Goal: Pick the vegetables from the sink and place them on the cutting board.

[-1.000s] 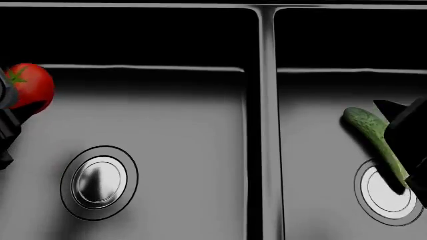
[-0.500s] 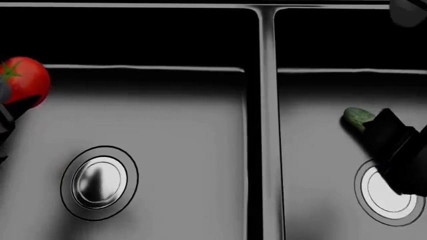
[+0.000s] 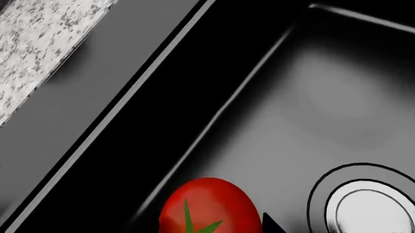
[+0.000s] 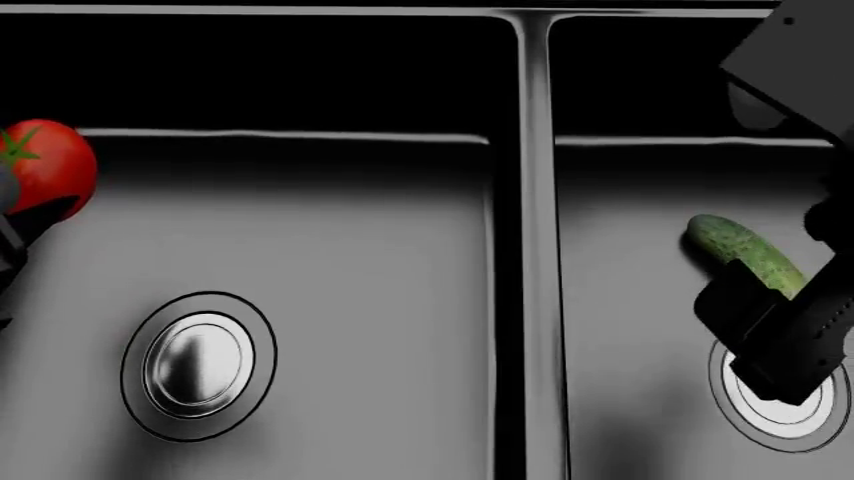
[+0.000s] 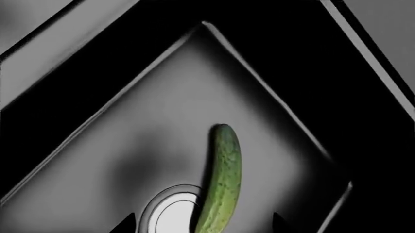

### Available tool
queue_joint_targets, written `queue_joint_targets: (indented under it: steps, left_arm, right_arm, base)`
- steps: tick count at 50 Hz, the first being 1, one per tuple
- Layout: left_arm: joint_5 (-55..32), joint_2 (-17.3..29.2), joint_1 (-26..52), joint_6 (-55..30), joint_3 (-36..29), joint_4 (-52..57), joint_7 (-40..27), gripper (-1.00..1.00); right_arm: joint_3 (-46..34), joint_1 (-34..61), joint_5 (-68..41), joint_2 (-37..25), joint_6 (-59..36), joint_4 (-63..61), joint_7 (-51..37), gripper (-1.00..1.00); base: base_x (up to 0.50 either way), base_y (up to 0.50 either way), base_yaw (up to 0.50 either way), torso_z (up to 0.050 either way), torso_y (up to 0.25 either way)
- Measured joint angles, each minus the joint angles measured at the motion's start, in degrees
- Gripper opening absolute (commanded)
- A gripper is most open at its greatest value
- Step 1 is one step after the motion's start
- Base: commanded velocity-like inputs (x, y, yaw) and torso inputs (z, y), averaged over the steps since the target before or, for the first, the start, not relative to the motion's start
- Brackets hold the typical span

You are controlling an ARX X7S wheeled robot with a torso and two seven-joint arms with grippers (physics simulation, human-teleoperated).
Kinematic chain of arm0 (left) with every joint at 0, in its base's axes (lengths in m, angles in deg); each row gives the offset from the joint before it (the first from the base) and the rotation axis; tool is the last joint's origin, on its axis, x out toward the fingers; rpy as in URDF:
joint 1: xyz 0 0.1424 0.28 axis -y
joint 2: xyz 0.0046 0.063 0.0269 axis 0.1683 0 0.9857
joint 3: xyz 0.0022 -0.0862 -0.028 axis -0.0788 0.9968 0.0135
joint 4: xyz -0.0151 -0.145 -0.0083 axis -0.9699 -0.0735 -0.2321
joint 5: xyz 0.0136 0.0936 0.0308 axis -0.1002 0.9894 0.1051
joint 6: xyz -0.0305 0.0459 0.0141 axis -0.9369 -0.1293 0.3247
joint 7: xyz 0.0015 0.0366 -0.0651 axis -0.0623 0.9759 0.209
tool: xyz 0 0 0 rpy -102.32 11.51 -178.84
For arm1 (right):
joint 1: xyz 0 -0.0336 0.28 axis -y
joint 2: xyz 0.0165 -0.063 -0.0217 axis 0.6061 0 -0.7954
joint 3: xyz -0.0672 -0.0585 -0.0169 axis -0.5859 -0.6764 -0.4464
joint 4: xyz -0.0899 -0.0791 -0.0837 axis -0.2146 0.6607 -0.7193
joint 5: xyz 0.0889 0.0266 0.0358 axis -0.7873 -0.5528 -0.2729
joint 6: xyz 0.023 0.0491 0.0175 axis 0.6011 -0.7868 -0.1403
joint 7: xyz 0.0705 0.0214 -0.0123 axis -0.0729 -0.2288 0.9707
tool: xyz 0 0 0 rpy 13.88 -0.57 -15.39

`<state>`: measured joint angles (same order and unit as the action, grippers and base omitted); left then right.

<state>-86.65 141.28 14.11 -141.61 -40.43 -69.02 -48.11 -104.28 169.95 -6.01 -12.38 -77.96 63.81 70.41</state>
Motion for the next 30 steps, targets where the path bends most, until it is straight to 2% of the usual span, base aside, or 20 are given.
queue_joint_targets:
  steps: [13,30]
  left_arm:
    - [0.39,0.00,-0.17,0.04,-0.28,-0.05,0.17,-1.00]
    - [1.31,0.05,-0.50,0.47,-0.83,-0.20,0.65,-1.00]
  right_arm:
    - [-1.28,-2.24,1.48,0.45,1.54,1.87,-1.31,1.00]
    - [3.75,-8.73,-2.08,0.40,4.89,7.12,-11.22,1.00]
  base:
    - [0.00,0.00,0.00,0.000,0.000]
    - [0.00,0.00,0.00,0.000,0.000]
